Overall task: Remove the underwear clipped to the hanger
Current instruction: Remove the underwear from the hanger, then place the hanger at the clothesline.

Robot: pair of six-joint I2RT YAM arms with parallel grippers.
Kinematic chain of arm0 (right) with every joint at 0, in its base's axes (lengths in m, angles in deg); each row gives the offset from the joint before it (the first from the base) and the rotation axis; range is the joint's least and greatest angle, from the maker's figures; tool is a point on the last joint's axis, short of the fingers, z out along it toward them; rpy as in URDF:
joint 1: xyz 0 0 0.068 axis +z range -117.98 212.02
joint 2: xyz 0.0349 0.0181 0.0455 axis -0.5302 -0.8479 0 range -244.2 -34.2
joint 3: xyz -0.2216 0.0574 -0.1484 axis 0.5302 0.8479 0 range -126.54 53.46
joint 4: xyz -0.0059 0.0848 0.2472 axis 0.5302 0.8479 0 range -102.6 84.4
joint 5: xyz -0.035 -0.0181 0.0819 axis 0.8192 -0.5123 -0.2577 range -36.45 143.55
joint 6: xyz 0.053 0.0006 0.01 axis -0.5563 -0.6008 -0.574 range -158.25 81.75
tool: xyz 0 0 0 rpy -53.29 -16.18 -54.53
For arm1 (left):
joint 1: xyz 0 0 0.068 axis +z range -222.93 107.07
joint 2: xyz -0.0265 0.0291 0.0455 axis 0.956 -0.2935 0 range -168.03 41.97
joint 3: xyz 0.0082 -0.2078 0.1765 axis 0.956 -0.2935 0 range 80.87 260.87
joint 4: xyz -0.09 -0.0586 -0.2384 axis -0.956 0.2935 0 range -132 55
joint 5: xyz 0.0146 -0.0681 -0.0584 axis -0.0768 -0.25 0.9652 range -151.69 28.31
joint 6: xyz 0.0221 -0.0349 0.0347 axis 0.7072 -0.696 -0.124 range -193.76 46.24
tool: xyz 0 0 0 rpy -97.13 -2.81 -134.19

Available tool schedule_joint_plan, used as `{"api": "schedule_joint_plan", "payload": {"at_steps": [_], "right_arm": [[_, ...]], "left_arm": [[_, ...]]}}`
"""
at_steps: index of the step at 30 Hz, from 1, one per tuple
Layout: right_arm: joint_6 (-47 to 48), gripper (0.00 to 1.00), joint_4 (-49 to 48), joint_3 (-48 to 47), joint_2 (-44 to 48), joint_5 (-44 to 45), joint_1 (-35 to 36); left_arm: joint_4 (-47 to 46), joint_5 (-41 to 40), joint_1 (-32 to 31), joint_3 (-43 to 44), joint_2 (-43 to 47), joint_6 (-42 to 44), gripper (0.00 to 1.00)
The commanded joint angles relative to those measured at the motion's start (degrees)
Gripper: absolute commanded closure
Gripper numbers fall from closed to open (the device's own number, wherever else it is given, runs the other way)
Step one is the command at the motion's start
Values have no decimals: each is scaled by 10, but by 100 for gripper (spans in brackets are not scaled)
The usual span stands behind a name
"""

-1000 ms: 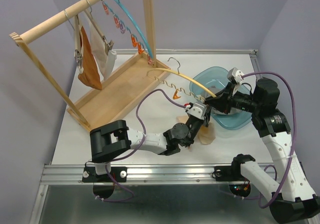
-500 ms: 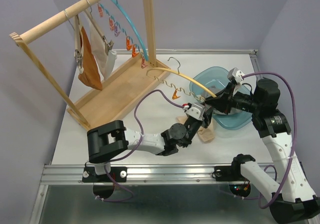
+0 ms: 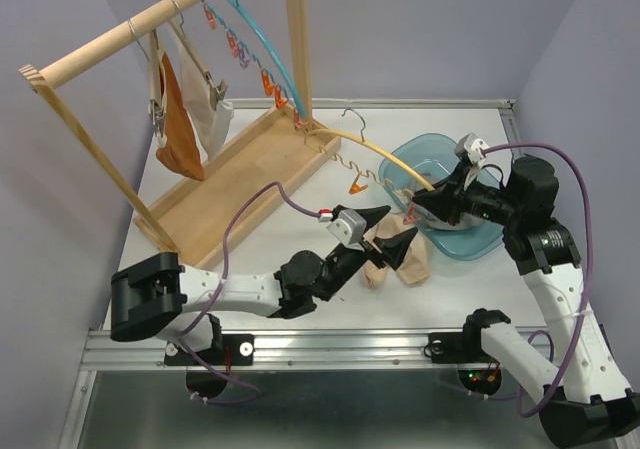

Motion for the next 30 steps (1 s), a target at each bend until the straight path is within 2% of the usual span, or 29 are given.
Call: {"api": "schedule_joint_plan", "payload": {"at_steps": [1, 5, 9, 15, 21, 24, 30], "right_arm": [[20, 100, -26, -44, -8, 51, -1], [34, 99, -19, -71, -39, 79, -1], [43, 99, -16, -121, -90, 80, -1], [32, 99, -17, -276, -222, 85, 1], [-7, 100, -15, -468, -338, 62, 14], [-30, 100, -16, -554, -400, 44, 28], [-67, 100, -15, -632, -465, 36, 67]], "left_arm": [[54, 35, -2, -39, 74, -19, 18], [147, 31, -2, -76, 147, -23, 18], [289, 26, -2, -102, 252, -25, 18], [459, 30, -2, -137, 377, -45, 18], [549, 46, -2, -144, 464, -54, 18], [570, 59, -2, -149, 480, -50, 18], [570, 66, -2, -182, 529, -73, 18]]}}
